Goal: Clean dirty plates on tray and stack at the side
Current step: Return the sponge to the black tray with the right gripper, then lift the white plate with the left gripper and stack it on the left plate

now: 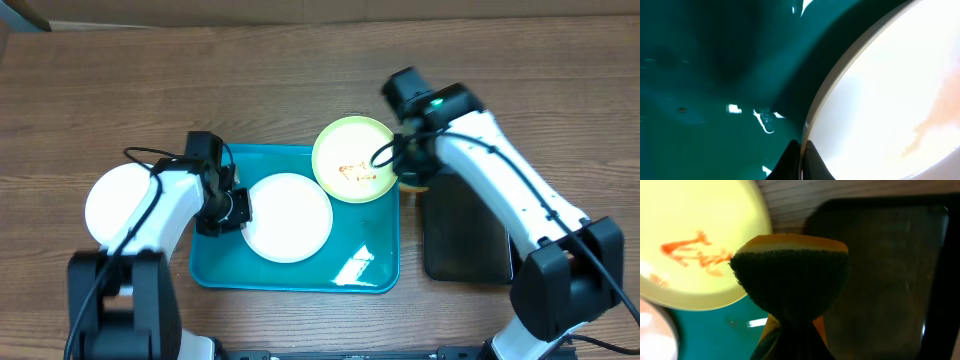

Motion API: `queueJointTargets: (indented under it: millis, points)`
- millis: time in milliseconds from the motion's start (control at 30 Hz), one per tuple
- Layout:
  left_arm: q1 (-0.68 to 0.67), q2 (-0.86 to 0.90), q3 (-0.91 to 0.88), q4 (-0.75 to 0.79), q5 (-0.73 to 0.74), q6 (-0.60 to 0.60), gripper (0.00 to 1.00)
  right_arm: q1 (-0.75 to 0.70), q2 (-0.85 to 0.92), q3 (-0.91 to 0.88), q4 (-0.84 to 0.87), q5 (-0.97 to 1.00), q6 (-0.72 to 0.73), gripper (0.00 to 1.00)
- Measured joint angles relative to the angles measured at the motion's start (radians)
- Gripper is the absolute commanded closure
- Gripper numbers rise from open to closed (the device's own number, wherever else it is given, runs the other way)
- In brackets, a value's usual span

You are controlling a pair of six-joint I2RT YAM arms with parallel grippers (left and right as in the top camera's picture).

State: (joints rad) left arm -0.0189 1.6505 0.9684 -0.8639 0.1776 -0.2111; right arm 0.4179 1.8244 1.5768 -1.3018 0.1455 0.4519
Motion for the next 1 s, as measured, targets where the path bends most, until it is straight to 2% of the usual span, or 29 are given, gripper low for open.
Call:
queueJointTargets:
  millis: [267,433,633,767,1000]
  points:
    - [0.0,-0.294,0.001,0.0,-0.118,0.0,0.96,-0.186,0.0,0.0,-0.014,-0.143,-0.016,0.96]
    - [0.0,-0.406,0.001,0.005,-0.177,0.002,0.96,-0.277,0.0,0.0,-0.028,-0.229,-0.045,0.96]
    - [0.0,-0.452,0.001,0.005,-0.221,0.009,0.96,-0.369,-0.02,-0.002,-0.07,-0.277,-0.087,0.96]
    - [0.0,-0.453,0.001,0.004,-0.242,0.021,0.96,-0.433,-0.109,-0.051,-0.068,-0.295,-0.116,0.96]
    - [-0.06,-0.453,0.048,-0.002,-0.365,0.051,0.96,-0.534,-0.357,-0.294,0.046,-0.369,-0.243,0.96]
